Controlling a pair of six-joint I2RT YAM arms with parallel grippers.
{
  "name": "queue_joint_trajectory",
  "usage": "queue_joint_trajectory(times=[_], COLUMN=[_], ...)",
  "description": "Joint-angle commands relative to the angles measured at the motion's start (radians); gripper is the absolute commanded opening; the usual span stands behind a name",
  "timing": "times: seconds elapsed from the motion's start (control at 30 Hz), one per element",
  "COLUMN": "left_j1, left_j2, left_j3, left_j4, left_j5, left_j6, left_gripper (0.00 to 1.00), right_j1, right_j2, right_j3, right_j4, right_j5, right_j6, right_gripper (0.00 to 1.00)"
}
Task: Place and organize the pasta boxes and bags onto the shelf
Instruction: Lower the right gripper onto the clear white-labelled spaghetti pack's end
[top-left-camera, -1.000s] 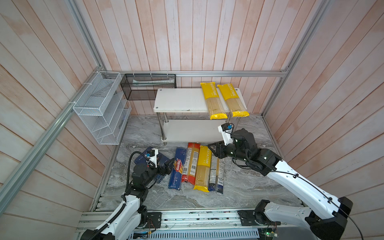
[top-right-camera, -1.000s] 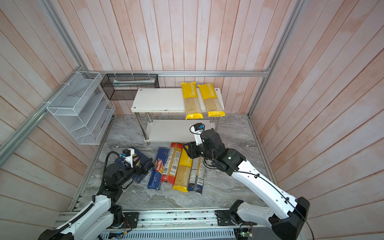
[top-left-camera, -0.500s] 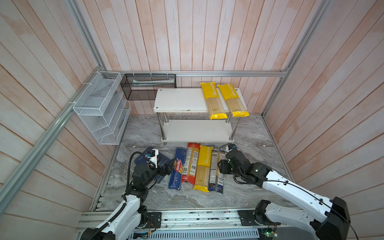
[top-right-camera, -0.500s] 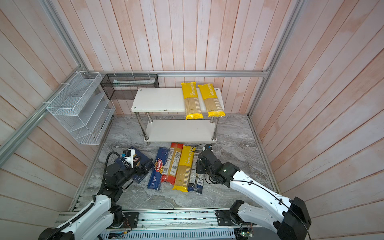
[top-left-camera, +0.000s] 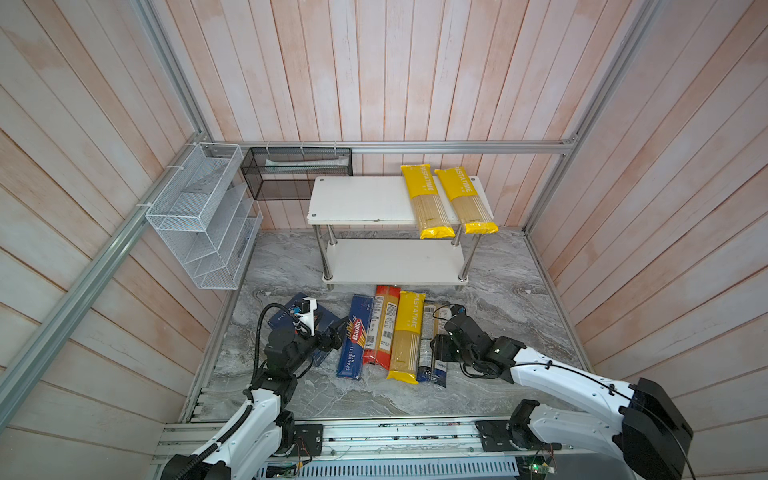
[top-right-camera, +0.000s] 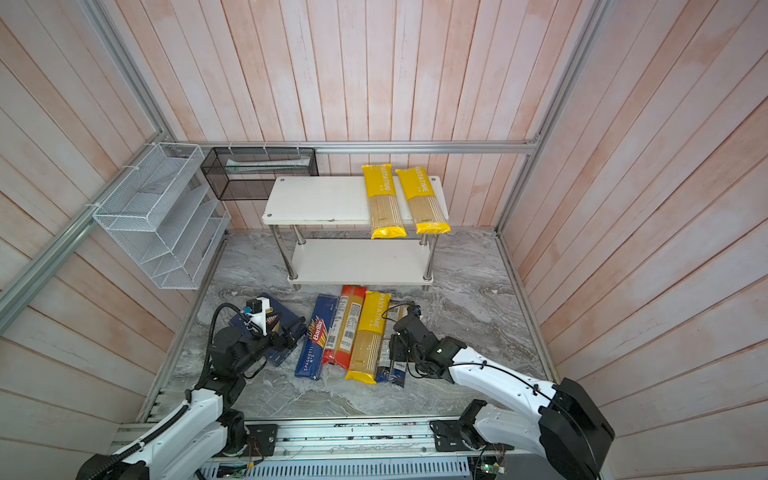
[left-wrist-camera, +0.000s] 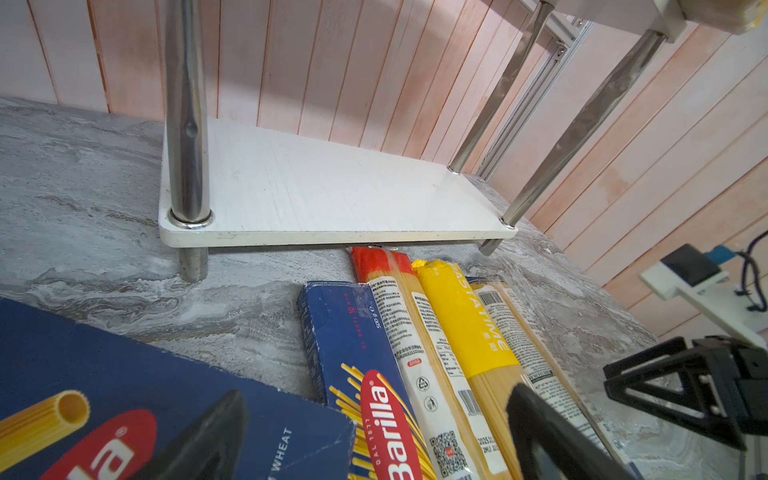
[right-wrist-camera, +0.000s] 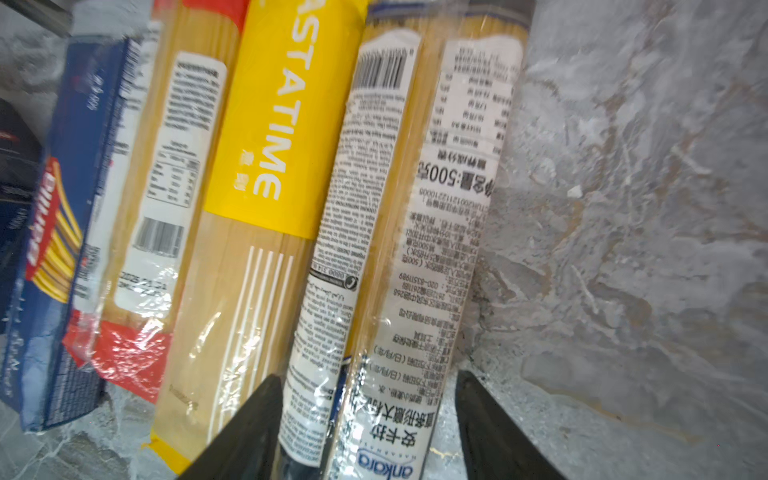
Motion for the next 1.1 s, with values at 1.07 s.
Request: queue_joint_trajectory(times=[1.07], left_j1=[-0.008], left_j2=[0.060], left_j3=[0.029], left_j4=[0.008], left_j5=[0.035], left_j6=[0.016], left_gripper=[1.00], right_j1=[0.045], right_j2=[0.329], right_j3=[0.206], right_j4=[-0.054], right_j5=[0.164], right_j6=[0.070], right_gripper=[0.87])
